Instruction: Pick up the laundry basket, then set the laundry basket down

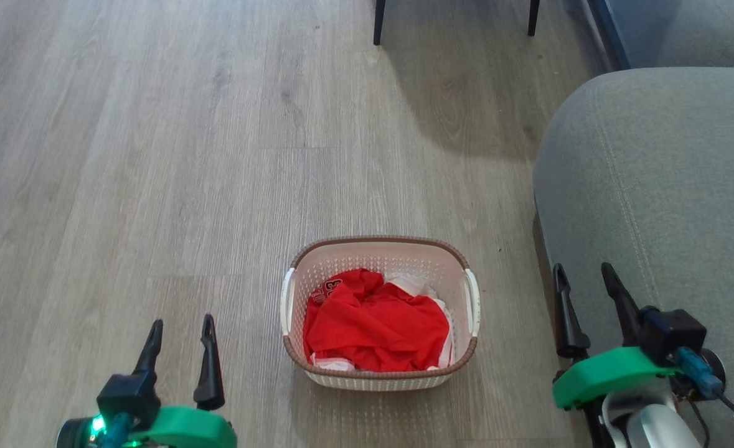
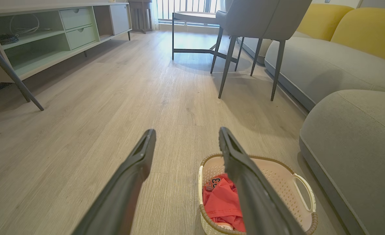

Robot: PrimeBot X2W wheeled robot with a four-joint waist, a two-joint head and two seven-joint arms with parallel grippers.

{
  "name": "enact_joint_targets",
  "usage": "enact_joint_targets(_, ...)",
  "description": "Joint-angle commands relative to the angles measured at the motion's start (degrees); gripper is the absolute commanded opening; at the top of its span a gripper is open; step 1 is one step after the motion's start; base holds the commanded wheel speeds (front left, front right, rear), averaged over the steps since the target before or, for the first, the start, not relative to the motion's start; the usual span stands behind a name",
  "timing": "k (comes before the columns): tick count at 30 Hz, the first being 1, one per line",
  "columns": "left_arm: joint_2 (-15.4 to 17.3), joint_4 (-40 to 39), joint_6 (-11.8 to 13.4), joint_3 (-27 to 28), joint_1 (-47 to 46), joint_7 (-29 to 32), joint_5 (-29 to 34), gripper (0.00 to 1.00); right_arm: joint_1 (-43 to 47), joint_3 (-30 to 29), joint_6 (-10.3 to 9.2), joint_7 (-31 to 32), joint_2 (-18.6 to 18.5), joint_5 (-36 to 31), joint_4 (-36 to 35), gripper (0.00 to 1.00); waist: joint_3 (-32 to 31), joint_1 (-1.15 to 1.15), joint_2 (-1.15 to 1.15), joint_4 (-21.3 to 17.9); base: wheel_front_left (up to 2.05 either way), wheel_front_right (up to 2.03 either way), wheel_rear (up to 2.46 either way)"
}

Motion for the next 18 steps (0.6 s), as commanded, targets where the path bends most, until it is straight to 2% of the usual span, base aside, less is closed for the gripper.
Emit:
enact_joint_targets(1,-0.3,-1.6,-0.1,2.0,-1.5,-0.1,0.4,1.0,-0.6,1.2,-0.09,-0.3,-0.1,0.1,-1.7,1.0,-0.1,0.01,0.0,0.0,0.0,0.0,0.0)
enact_joint_targets(14,-0.3,-1.6,0.4,2.2,-1.2,-0.1,1.2,1.0,0.0,1.0,-0.09,-0.3,-0.1,0.0,-1.4,1.0,-0.6,0.01,0.0,-0.1,0.0,0.0,0.0)
enact_joint_targets(15,0.0,0.3,0.1,0.1,0.0,0.0,1.0,0.0,0.7,-0.1,0.0,0.0,0.0,0.0,0.3,0.0,-0.6,0.01,0.0,-0.1,0.0,0.0,0.0)
enact_joint_targets(18,0.0,3.1,0.0,0.0,0.3,0.0,0.9,0.0,1.8,0.0,0.0,0.1,0.3,0.1,3.2,0.0,-0.6,0.01,0.0,-0.1,0.0,0.0,0.0)
